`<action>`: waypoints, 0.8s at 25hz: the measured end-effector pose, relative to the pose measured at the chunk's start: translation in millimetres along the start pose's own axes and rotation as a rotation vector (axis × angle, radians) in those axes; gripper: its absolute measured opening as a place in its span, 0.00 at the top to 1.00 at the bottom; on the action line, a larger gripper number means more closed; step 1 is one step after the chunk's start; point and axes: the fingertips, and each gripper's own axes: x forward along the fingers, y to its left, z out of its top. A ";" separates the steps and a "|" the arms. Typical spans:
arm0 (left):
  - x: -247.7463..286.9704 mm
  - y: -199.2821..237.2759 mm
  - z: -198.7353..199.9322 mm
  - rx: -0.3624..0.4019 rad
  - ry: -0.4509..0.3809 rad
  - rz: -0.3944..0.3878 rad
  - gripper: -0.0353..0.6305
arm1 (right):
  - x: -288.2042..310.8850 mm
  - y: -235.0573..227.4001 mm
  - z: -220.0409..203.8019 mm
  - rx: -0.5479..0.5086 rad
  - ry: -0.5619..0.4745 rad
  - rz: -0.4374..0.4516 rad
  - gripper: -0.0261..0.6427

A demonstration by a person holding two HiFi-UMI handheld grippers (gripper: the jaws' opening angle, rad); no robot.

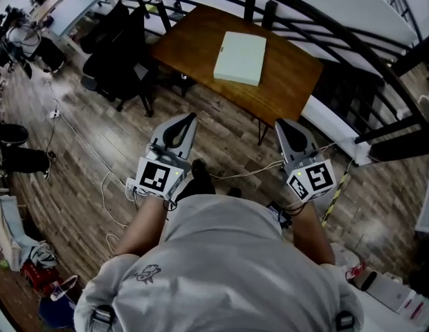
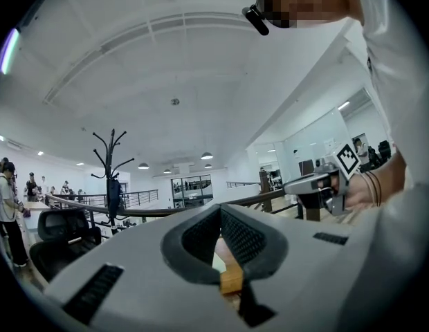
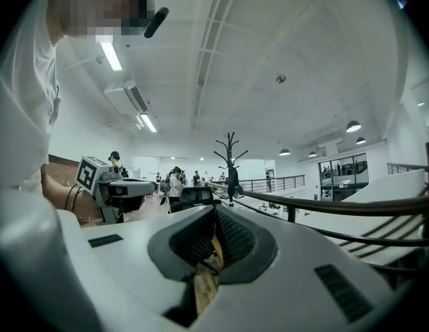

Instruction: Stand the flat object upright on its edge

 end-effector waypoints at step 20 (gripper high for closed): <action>96.2 126.5 -19.4 -0.019 -0.025 -0.053 0.93 | 134.2 -53.8 5.0 0.000 0.030 -0.050 0.91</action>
